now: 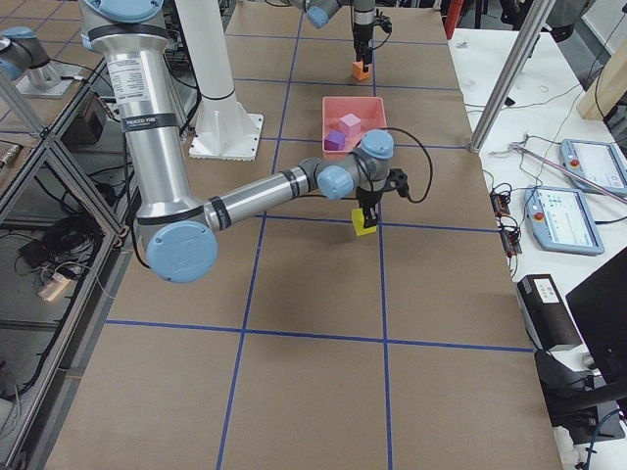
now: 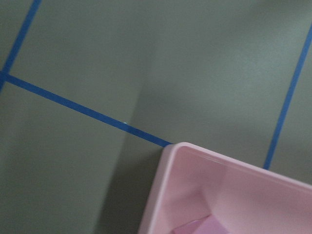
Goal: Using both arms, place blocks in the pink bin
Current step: 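Carry the yellow cube into the bin while the left gripper grasps the orange cube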
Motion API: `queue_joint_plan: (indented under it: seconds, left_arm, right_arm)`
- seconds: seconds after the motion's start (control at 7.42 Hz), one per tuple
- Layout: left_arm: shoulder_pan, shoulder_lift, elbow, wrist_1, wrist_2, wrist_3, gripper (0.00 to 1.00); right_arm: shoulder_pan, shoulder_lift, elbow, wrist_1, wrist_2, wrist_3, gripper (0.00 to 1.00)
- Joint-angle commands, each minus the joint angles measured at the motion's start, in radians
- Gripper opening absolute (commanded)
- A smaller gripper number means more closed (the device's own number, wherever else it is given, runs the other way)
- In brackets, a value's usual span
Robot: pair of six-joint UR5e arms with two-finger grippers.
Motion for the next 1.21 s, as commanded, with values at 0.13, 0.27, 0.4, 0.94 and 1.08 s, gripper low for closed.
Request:
queue_joint_plan:
  seconds: [0.13, 0.27, 0.4, 0.94, 1.08]
  left_arm:
    - [-0.078, 0.278, -0.071, -0.088, -0.006, 0.249, 0.98]
    - [-0.079, 0.341, -0.059, -0.173, -0.006, 0.259, 0.98]
    - [-0.081, 0.370, -0.034, -0.216, -0.006, 0.271, 0.98]
    - [-0.067, 0.253, 0.153, -0.221, -0.010, 0.080, 0.99]
    - [-0.067, 0.213, 0.187, -0.221, -0.010, 0.049, 0.99]
  right_arm:
    - [-0.171, 0.316, 0.033, -0.168, -0.045, 0.399, 0.00]
    - [-0.263, 0.387, 0.021, -0.168, -0.139, 0.507, 0.00]
    - [-0.332, 0.399, 0.009, -0.167, -0.219, 0.555, 0.00]
    - [-0.409, 0.432, -0.109, -0.069, -0.307, 0.595, 0.00]
    - [-0.409, 0.433, -0.110, -0.069, -0.308, 0.595, 0.21]
